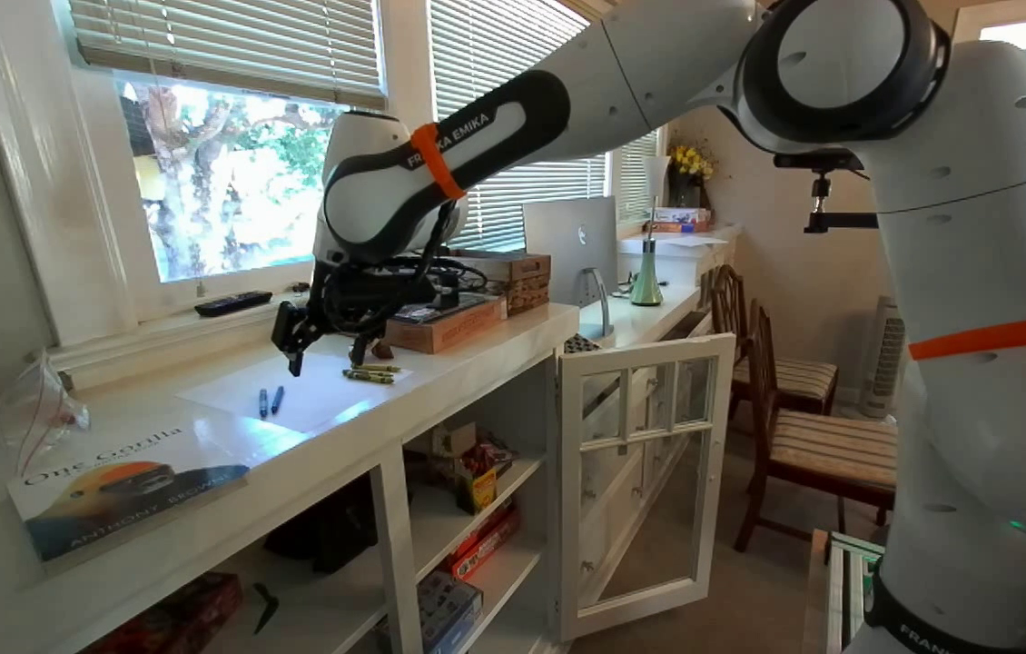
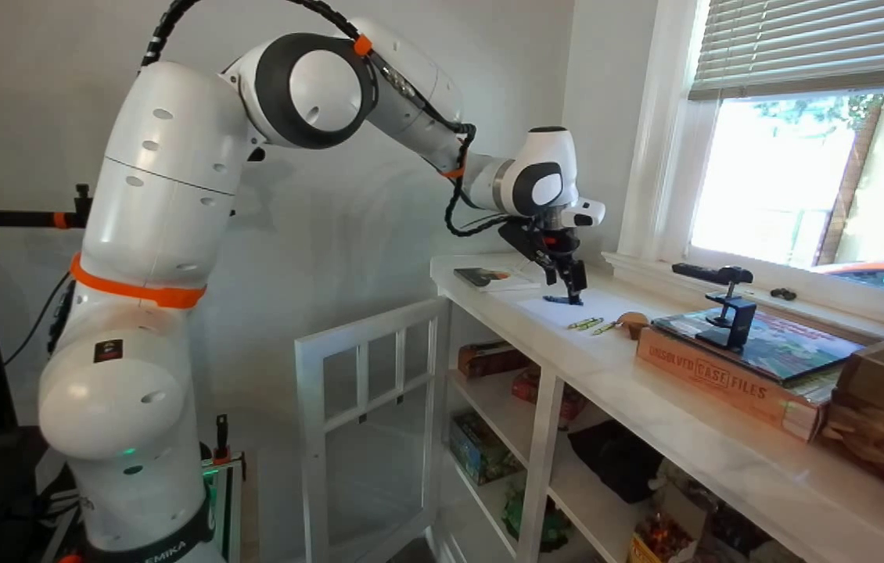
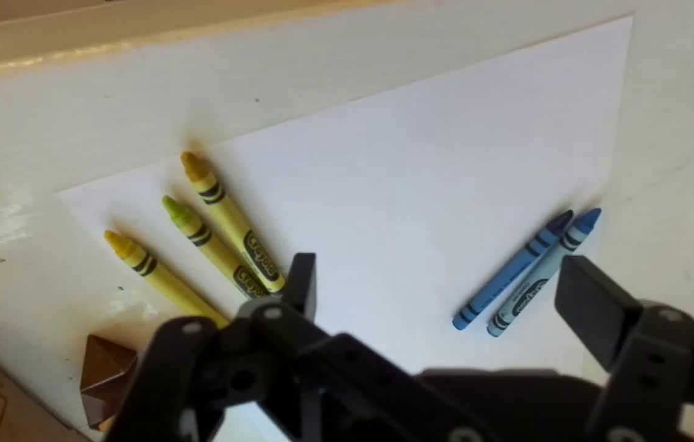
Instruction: Use the blue crayon to color the paper
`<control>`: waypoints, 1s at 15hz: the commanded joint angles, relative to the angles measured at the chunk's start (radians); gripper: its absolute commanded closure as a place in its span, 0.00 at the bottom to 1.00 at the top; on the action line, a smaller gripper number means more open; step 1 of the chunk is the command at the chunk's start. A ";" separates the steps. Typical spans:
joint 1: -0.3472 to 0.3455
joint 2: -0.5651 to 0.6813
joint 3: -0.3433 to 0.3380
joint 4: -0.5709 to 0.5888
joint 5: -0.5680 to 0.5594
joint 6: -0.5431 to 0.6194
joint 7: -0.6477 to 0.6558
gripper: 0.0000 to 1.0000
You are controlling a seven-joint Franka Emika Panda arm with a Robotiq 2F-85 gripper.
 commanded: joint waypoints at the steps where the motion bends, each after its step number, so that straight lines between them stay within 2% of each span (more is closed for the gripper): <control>1: 0.019 0.060 -0.012 0.101 -0.004 -0.097 0.010 0.00; 3: 0.026 0.088 -0.016 0.147 -0.007 -0.122 0.028 0.00; 9: 0.070 0.144 -0.045 0.213 -0.022 -0.094 0.142 0.00; 10: 0.052 0.113 -0.034 0.174 0.004 -0.085 0.092 0.00; 15: 0.065 0.128 -0.041 0.193 0.003 -0.085 0.111 0.00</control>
